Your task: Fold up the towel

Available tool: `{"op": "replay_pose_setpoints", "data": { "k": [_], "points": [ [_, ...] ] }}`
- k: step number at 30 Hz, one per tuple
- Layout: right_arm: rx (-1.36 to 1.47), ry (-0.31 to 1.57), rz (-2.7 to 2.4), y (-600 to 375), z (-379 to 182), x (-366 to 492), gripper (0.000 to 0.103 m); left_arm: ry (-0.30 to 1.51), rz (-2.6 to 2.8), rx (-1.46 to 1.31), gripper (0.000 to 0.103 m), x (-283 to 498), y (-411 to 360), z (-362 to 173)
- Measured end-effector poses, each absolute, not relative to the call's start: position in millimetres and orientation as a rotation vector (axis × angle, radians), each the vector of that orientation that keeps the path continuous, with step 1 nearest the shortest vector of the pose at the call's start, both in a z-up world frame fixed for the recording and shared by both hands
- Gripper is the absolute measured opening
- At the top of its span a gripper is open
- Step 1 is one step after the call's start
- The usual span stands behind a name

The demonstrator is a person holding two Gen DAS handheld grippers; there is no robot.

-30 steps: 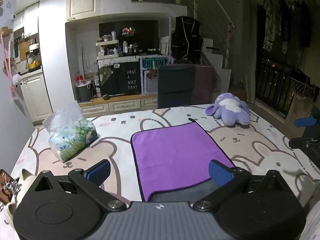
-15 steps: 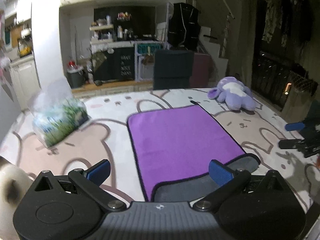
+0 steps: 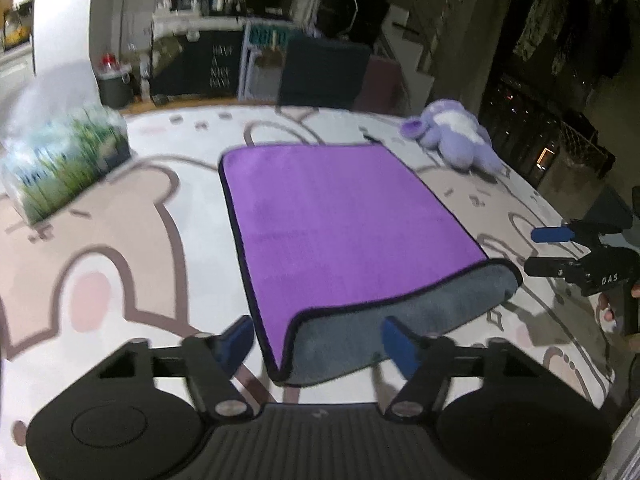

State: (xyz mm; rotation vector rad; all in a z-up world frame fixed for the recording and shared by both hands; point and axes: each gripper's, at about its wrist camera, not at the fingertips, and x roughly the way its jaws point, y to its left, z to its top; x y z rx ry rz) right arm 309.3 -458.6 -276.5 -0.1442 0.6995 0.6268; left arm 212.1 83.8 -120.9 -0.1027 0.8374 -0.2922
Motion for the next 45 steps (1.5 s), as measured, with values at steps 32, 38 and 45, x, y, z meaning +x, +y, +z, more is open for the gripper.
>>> {"op": "replay_pose_setpoints", "data": {
  "k": [32, 38, 45],
  "points": [
    [-0.11, 0.878, 0.741, -446, -290, 329, 0.008, 0.916, -0.29, -0.141, 0.005, 236, 93, -148],
    [-0.122, 0.839, 0.743, -444, -278, 329, 0.007, 0.864, -0.271, -0.119, 0.005, 240, 92, -133],
    [-0.126, 0.797, 0.736, -440, -259, 341, 0.006, 0.827, -0.258, -0.089, 0.005, 257, 92, -121]
  ]
}}
